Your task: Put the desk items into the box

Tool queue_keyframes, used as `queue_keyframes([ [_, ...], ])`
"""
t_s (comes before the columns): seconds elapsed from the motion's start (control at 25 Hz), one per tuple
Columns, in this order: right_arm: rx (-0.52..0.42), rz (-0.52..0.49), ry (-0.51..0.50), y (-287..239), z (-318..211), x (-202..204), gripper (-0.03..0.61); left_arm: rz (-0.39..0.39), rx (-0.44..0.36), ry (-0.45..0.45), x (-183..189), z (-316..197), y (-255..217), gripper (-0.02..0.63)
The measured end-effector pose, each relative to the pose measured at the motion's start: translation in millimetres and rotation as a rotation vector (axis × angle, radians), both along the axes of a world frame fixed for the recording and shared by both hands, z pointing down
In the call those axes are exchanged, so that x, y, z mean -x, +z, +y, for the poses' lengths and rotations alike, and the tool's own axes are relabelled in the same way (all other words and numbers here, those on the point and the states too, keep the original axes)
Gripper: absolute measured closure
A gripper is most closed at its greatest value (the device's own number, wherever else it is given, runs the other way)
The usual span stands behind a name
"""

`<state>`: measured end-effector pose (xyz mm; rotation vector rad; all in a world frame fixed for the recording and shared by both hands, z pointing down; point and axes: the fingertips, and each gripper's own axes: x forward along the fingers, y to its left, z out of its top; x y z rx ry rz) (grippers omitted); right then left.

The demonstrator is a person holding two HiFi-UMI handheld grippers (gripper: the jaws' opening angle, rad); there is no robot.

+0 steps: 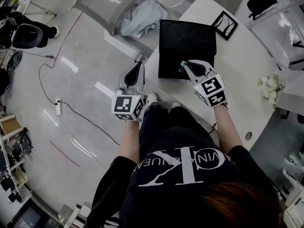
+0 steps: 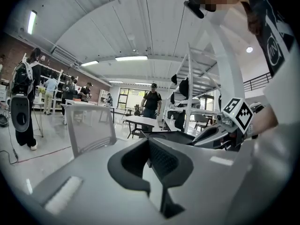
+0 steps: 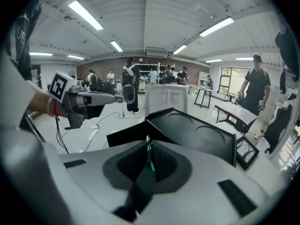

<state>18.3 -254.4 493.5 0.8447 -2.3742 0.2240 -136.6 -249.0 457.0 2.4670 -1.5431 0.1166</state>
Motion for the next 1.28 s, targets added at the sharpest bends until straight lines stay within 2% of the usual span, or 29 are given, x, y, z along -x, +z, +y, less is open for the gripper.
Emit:
queue_keyframes([
  [0.4, 0.019, 0.097, -0.073, 22, -5, 13, 0.545, 0.005, 0.048, 0.009, 9, -7, 22, 0.603],
  [0.64, -0.03, 0.205, -0.183, 29, -8, 26, 0.544, 0.014, 0.063, 0.009, 12, -8, 27, 0.603],
  [0.8, -0.029, 0.246, -0.226, 38, -9, 34, 0.543, 0.017, 0.066, 0.013, 13, -9, 28, 0.603],
  [1.28, 0.009, 0.24, -0.229, 49, -12, 35, 0.543, 0.026, 0.079, 0.007, 16, -4, 34, 0.603],
])
